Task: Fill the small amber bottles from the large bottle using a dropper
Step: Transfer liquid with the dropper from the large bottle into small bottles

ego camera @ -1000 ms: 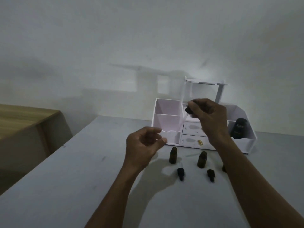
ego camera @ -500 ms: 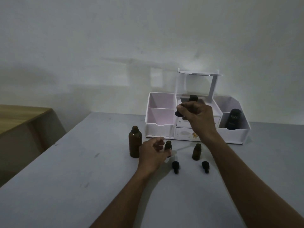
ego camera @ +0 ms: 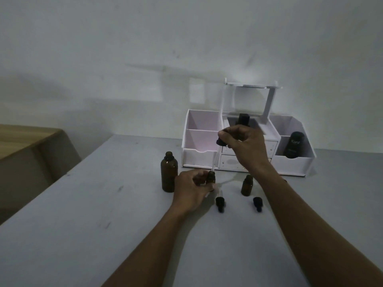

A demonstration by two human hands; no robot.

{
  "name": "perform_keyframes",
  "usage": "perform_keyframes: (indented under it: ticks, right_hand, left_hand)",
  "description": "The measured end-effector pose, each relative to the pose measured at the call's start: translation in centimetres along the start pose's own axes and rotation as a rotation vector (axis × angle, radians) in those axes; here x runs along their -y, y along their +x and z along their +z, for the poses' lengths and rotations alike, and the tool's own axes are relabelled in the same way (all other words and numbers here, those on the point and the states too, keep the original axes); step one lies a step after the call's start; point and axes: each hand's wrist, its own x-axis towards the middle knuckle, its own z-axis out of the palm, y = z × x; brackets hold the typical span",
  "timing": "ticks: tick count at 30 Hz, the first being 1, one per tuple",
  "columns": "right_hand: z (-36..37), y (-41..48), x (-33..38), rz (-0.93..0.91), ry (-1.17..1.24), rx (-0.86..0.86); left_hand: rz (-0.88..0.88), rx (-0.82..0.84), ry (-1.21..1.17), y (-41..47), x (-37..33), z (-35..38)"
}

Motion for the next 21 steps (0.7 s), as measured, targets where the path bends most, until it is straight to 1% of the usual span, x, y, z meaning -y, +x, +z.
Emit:
perform_keyframes:
  ticks: [8,12,21]
  right_hand:
    - [0.17,-0.31,0.22,-0.069,-0.002,0.017]
    - [0.3,-0.45,0.3,-0.104,-0.042,0.029]
    - [0.22,-0.64,0.7,-0.126,-0.059,0.009]
  left_hand:
    - [0.008,0.002,0.002,-0.03,0.01,0.0]
    - [0.013,0.0,-0.004,-0.08,-0.05,-0.09]
    - [0.006,-0.005,-0.004,-0.21,-0.16,-0.17]
